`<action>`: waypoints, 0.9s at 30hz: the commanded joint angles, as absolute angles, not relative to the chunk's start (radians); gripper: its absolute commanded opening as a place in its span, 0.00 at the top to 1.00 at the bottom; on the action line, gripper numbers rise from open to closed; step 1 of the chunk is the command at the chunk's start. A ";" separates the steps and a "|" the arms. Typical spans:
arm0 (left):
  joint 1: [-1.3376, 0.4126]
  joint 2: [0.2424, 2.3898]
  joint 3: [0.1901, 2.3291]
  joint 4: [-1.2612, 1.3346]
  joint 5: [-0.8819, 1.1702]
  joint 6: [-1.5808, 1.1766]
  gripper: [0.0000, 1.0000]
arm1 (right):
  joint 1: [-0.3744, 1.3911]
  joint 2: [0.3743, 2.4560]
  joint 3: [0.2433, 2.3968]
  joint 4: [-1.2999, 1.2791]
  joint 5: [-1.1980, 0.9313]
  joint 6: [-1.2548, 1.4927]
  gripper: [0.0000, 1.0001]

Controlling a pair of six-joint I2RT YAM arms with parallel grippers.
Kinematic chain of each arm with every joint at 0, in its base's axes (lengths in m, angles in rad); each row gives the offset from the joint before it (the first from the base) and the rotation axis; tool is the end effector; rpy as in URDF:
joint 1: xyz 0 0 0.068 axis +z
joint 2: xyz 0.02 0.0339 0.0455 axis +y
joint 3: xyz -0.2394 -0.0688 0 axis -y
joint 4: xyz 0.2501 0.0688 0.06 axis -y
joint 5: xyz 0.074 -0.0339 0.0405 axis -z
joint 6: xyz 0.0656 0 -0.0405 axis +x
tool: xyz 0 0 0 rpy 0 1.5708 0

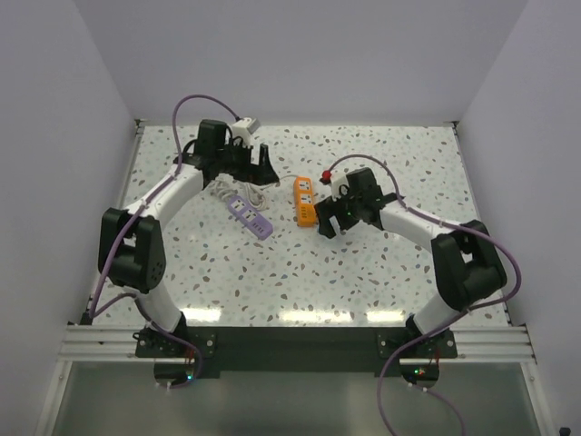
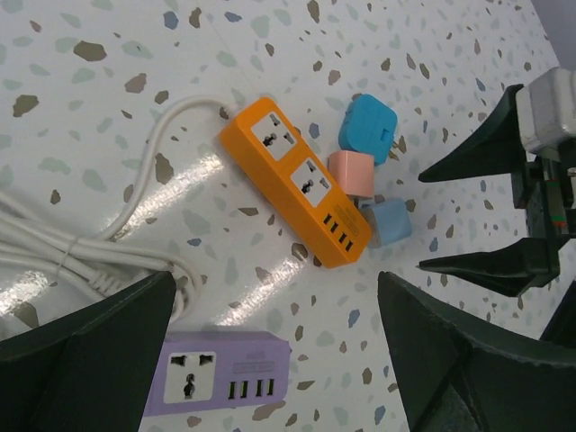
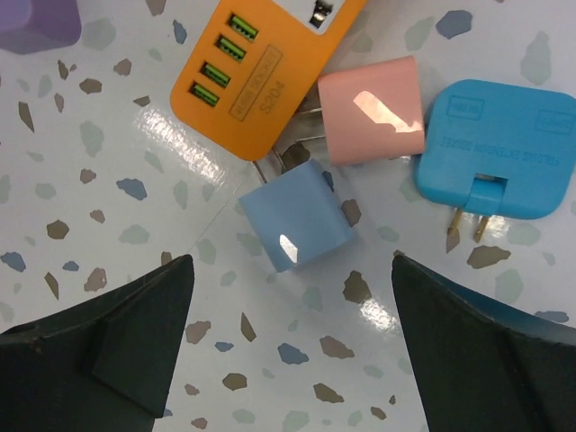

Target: Insert the plug

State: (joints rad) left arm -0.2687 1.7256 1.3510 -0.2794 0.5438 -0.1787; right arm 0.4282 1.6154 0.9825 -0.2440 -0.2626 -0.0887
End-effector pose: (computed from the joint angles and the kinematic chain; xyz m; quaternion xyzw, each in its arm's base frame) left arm 0.3910 -0.1429 0.2352 0.1576 0.8576 -0.3294 0.3622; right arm 0.3165 0.1632 0.1475 -0.2813 0.8900 0.1783 0.3115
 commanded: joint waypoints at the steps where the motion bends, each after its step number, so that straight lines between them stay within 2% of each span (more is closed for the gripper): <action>1: -0.264 1.729 1.423 -0.388 0.663 -0.144 0.00 | 0.439 1.640 0.957 -0.183 -0.313 -0.153 0.06; 7: -0.264 1.770 1.485 -0.480 0.722 -0.114 0.00 | 0.448 1.723 1.035 -0.229 -0.333 -0.196 0.09; 19: -0.264 1.753 1.460 -0.506 0.768 -0.098 0.00 | 0.451 1.818 1.141 -0.285 -0.314 -0.216 0.09; 27: -0.264 1.743 1.463 -0.546 0.772 -0.064 0.00 | 0.468 1.802 1.112 -0.305 -0.302 -0.212 0.12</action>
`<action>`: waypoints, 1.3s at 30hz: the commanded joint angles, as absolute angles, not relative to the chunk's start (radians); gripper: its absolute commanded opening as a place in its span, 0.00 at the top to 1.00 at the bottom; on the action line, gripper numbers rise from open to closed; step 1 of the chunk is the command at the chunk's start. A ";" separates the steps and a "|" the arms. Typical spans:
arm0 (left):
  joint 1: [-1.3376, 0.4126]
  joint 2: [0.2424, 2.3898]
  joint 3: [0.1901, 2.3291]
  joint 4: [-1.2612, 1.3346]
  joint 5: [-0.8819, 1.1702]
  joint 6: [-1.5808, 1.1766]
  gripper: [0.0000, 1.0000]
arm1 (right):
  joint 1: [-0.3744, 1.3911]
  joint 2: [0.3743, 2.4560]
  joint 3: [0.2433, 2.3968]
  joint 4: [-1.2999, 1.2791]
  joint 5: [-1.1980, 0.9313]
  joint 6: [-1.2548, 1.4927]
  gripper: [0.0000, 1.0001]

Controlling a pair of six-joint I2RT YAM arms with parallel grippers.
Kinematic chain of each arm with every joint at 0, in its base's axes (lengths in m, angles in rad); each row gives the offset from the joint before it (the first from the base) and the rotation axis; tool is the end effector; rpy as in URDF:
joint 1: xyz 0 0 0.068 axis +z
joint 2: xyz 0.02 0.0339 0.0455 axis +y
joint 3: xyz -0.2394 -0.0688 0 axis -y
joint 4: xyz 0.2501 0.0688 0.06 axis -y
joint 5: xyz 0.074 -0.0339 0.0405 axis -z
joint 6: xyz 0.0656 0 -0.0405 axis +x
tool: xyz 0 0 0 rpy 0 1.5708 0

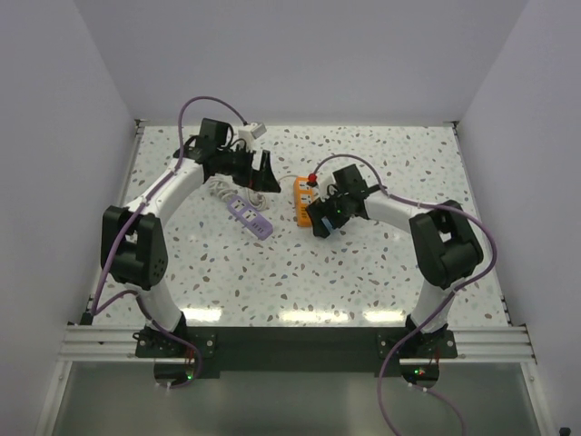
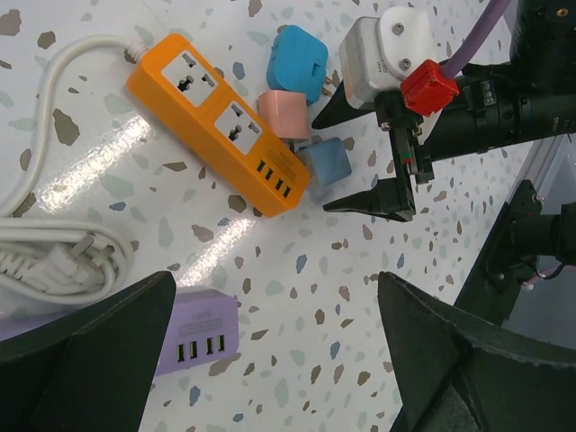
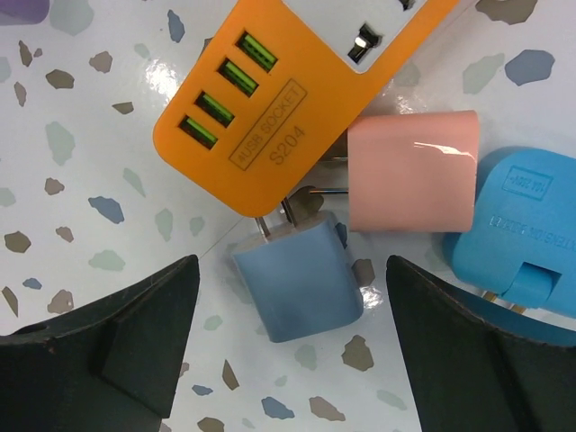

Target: Insert the plug

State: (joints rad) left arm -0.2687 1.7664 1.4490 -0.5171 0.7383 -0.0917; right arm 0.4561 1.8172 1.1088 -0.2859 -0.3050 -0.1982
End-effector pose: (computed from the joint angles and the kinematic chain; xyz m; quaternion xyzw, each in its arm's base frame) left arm 0.3789 -0.1501 0.2365 0.2063 0.8553 -0.3914 0.2699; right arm 0.3341 0.1859 0.1140 -0.3454 0.8835 0.1806 0.2599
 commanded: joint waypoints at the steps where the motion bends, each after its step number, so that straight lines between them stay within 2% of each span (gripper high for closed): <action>1: -0.264 1.743 1.463 -0.548 0.773 -0.064 0.00 | 0.468 1.793 1.103 -0.307 -0.296 -0.209 0.12; 7: -0.264 1.738 1.473 -0.557 0.788 -0.067 0.00 | 0.483 1.796 1.101 -0.327 -0.258 -0.213 0.14; 12: -0.264 1.730 1.486 -0.572 0.787 -0.063 0.00 | 0.488 1.767 1.054 -0.344 -0.209 -0.244 0.23; 13: -0.264 1.729 1.485 -0.568 0.793 -0.066 0.00 | 0.488 1.763 1.048 -0.338 -0.206 -0.244 0.27; 14: -0.264 1.732 1.488 -0.568 0.798 -0.072 0.00 | 0.488 1.761 1.049 -0.331 -0.204 -0.244 0.40; 16: -0.264 1.741 1.494 -0.574 0.813 -0.081 0.00 | 0.488 1.769 1.067 -0.337 -0.206 -0.239 0.52; 17: -0.264 1.744 1.511 -0.580 0.818 -0.090 0.00 | 0.488 1.773 1.075 -0.353 -0.203 -0.236 0.61; 20: -0.264 1.759 1.549 -0.604 0.828 -0.132 0.01 | 0.489 1.752 1.100 -0.371 -0.187 -0.226 0.77; 21: -0.264 1.764 1.561 -0.623 0.833 -0.143 0.01 | 0.489 1.718 1.103 -0.373 -0.186 -0.222 0.86; 23: -0.264 1.784 1.598 -0.641 0.851 -0.185 0.01 | 0.492 1.680 1.118 -0.385 -0.183 -0.216 0.92; 28: -0.265 1.835 1.631 -0.673 0.986 -0.302 0.01 | 0.523 1.551 1.190 -0.442 -0.181 -0.216 0.96; 39: -0.299 1.858 1.611 -0.634 1.121 -0.351 0.01 | 0.647 1.491 1.348 -0.485 -0.163 -0.192 0.96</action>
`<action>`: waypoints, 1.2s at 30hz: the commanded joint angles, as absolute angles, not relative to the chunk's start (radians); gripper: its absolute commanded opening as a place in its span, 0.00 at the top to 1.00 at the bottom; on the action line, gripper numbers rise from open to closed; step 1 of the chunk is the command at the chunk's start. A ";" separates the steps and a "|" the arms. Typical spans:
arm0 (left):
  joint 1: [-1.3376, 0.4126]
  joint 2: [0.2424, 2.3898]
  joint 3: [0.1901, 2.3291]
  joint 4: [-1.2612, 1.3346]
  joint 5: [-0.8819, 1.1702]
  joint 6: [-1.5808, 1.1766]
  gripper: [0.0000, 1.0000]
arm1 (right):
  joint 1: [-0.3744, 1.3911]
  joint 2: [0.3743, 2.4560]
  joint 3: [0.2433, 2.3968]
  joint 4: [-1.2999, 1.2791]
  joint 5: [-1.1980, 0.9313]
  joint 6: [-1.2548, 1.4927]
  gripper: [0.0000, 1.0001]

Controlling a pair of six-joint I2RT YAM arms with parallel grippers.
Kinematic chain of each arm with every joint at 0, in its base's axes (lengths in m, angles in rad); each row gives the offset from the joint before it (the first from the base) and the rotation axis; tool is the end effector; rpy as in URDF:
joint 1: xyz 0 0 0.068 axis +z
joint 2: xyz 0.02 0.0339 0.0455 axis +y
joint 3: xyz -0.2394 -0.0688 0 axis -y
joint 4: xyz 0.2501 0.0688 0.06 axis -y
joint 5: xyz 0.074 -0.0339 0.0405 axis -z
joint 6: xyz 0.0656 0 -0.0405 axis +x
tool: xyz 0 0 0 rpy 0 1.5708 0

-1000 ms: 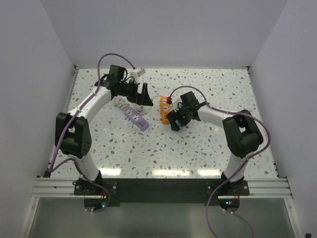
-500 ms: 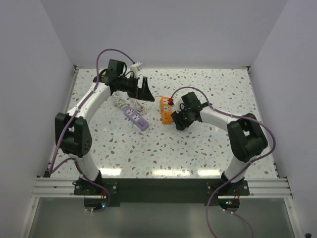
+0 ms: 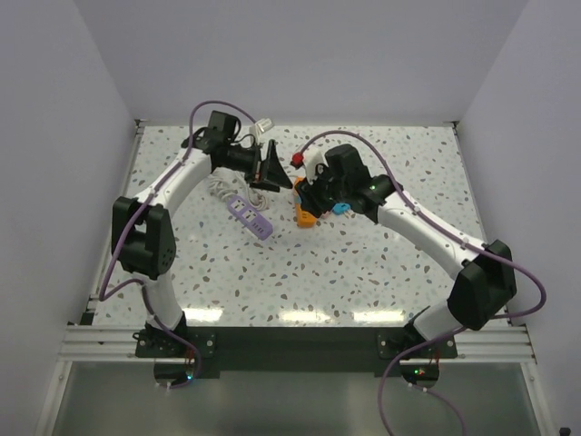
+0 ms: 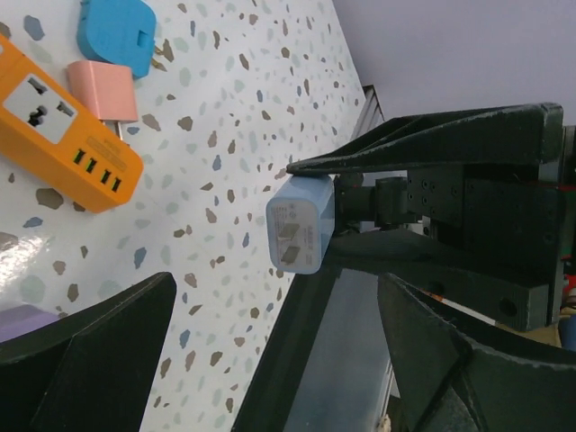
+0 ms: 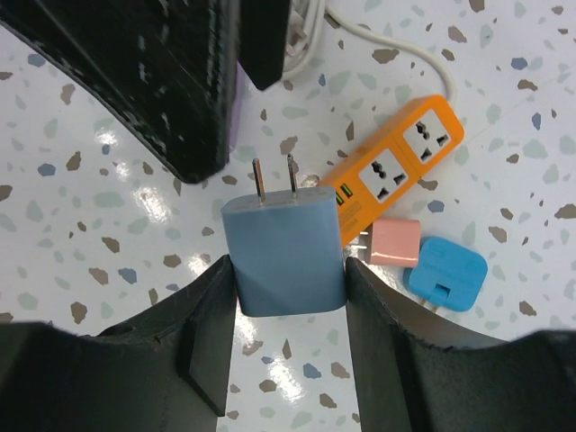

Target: Insert the plug

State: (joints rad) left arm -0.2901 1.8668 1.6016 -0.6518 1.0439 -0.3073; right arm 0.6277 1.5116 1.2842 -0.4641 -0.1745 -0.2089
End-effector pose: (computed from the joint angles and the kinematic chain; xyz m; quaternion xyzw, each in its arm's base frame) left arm 0.3786 -0.1722 0.2499 0.1530 0.8223 -0.5332 0.1271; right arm 0.2926 0.2264 0.2662 -0.4001 0.8087 0.1653 0.3983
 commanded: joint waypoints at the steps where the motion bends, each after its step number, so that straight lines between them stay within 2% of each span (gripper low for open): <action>1: -0.301 1.856 1.600 -0.629 1.118 -0.360 0.01 | 0.653 1.493 1.356 -0.485 -0.163 -0.190 0.96; 9: -0.325 1.853 1.552 -0.607 1.146 -0.370 0.03 | 0.689 1.483 1.364 -0.469 -0.146 -0.186 0.96; 12: -0.336 1.853 1.539 -0.583 1.149 -0.382 0.09 | 0.696 1.477 1.367 -0.468 -0.147 -0.187 0.96; 15: -0.345 1.852 1.516 -0.504 1.164 -0.442 0.23 | 0.703 1.470 1.368 -0.472 -0.147 -0.192 0.96; 16: -0.348 1.852 1.506 -0.485 1.176 -0.471 0.32 | 0.704 1.468 1.367 -0.472 -0.146 -0.193 0.96; 18: -0.360 1.856 1.503 -0.463 1.192 -0.480 0.41 | 0.704 1.462 1.364 -0.471 -0.140 -0.198 0.96; 19: -0.365 1.859 1.506 -0.460 1.212 -0.483 0.50 | 0.706 1.462 1.362 -0.468 -0.137 -0.196 0.95; 21: -0.374 1.862 1.505 -0.453 1.235 -0.485 0.58 | 0.704 1.462 1.358 -0.463 -0.126 -0.198 0.94; 22: -0.376 1.859 1.500 -0.449 1.261 -0.485 0.68 | 0.704 1.462 1.356 -0.457 -0.123 -0.198 0.92; 23: -0.377 1.858 1.496 -0.446 1.273 -0.485 0.73 | 0.706 1.462 1.355 -0.453 -0.117 -0.190 0.88; 24: -0.377 1.847 1.493 -0.431 1.282 -0.488 0.77 | 0.704 1.466 1.351 -0.451 -0.106 -0.184 0.77; 25: -0.377 1.842 1.482 -0.423 1.290 -0.492 0.85 | 0.704 1.468 1.350 -0.449 -0.106 -0.173 0.71; 26: -0.374 1.836 1.473 -0.399 1.290 -0.498 0.92 | 0.704 1.463 1.345 -0.445 -0.092 -0.152 0.60; 27: -0.376 1.824 1.464 -0.378 1.289 -0.511 0.99 | 0.704 1.457 1.342 -0.440 -0.089 -0.143 0.53; 28: -0.374 1.818 1.439 -0.347 1.287 -0.552 1.00 | 0.704 1.451 1.339 -0.437 -0.083 -0.134 0.47; 29: -0.373 1.812 1.425 -0.275 1.287 -0.575 1.00 | 0.704 1.444 1.338 -0.436 -0.077 -0.112 0.36; 33: -0.338 1.784 1.390 -0.109 1.267 -0.693 1.00 | 0.695 1.355 1.298 -0.434 -0.020 -0.063 0.02; 36: -0.289 1.761 1.390 -0.025 1.246 -0.722 1.00 | 0.649 1.310 1.275 -0.439 -0.058 -0.019 0.01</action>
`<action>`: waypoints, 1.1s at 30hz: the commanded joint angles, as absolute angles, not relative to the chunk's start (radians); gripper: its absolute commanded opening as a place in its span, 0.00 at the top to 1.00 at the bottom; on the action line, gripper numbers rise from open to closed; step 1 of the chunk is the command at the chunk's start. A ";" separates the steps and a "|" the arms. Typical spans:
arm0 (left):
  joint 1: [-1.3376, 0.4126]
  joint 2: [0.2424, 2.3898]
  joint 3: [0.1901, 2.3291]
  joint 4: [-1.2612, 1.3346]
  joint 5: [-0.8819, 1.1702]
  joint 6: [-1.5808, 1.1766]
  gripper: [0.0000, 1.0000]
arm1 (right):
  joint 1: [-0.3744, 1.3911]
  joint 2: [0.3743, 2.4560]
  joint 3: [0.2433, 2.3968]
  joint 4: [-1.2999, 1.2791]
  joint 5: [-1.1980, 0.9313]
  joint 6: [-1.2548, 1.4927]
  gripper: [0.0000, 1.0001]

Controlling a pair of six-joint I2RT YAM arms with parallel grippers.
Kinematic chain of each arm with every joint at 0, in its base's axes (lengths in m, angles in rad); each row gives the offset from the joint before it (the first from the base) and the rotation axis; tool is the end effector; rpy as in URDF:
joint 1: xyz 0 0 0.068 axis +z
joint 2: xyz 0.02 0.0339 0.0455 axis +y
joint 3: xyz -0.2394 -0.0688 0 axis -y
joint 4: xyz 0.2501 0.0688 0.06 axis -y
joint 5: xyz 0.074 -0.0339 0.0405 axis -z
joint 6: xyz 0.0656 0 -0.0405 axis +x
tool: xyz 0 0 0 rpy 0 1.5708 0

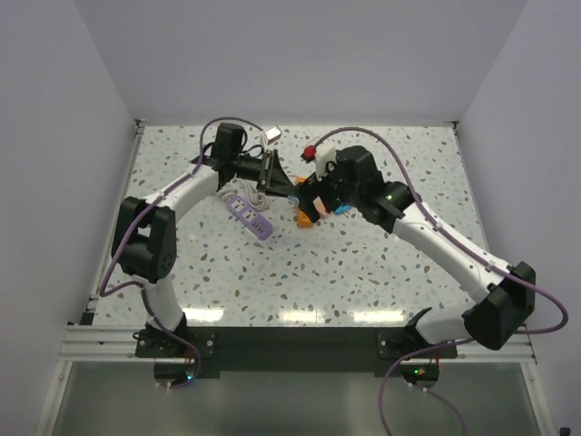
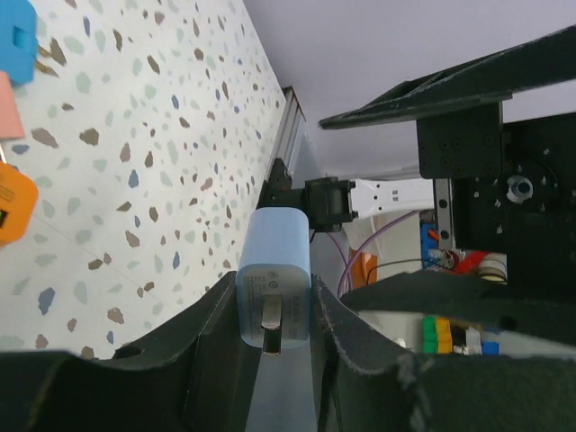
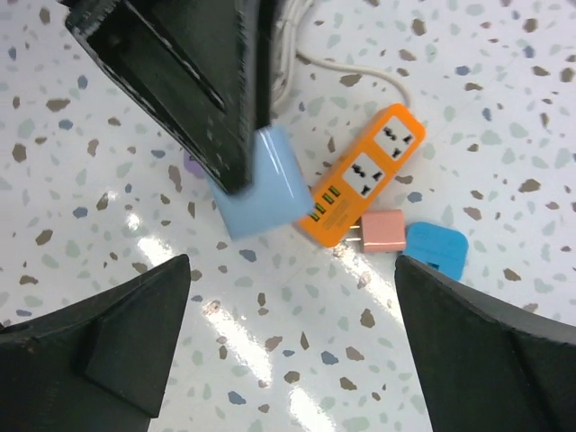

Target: Insert the plug

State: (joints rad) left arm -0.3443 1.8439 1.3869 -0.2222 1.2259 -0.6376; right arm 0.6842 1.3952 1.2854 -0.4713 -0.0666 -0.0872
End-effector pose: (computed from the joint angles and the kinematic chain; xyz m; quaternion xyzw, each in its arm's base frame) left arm 0.3654 -0.1966 0.2271 0.1375 0.7663 -0.6240 0.0663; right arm 0.2684 0.2245 0.3049 -0.3455 0.8090 0.1676 0.4450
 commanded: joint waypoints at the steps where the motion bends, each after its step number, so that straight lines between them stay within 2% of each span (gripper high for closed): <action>1: -0.275 1.755 1.387 -0.008 1.238 -0.748 1.00 | 0.606 1.296 1.272 -0.443 -0.090 -0.008 0.01; 7: -0.233 1.694 1.342 0.288 1.235 -0.888 1.00 | 0.514 1.316 1.288 -0.309 -0.342 0.237 0.02; 9: -0.233 1.654 1.265 0.577 1.238 -1.068 1.00 | 0.509 1.328 1.290 -0.231 -0.426 0.328 0.02; 11: -0.233 1.641 1.230 0.862 1.230 -1.187 1.00 | 0.500 1.351 1.276 -0.060 -0.497 0.499 0.05; 14: -0.238 1.644 1.212 1.042 1.197 -1.317 1.00 | 0.500 1.380 1.217 0.211 -0.572 0.733 0.09; 16: -0.239 1.644 1.203 1.095 1.183 -1.361 1.00 | 0.502 1.390 1.195 0.369 -0.583 0.852 0.11; 20: -0.239 1.649 1.189 1.234 1.183 -1.436 1.00 | 0.495 1.394 1.169 0.443 -0.583 0.891 0.12; 26: -0.241 1.681 1.175 1.441 1.187 -1.597 1.00 | 0.489 1.388 1.144 0.518 -0.569 0.914 0.29; 29: -0.241 1.693 1.172 1.509 1.178 -1.660 1.00 | 0.489 1.387 1.144 0.523 -0.564 0.902 0.34; 33: -0.242 1.694 1.181 1.502 1.177 -1.657 1.00 | 0.489 1.405 1.163 0.517 -0.600 0.900 0.42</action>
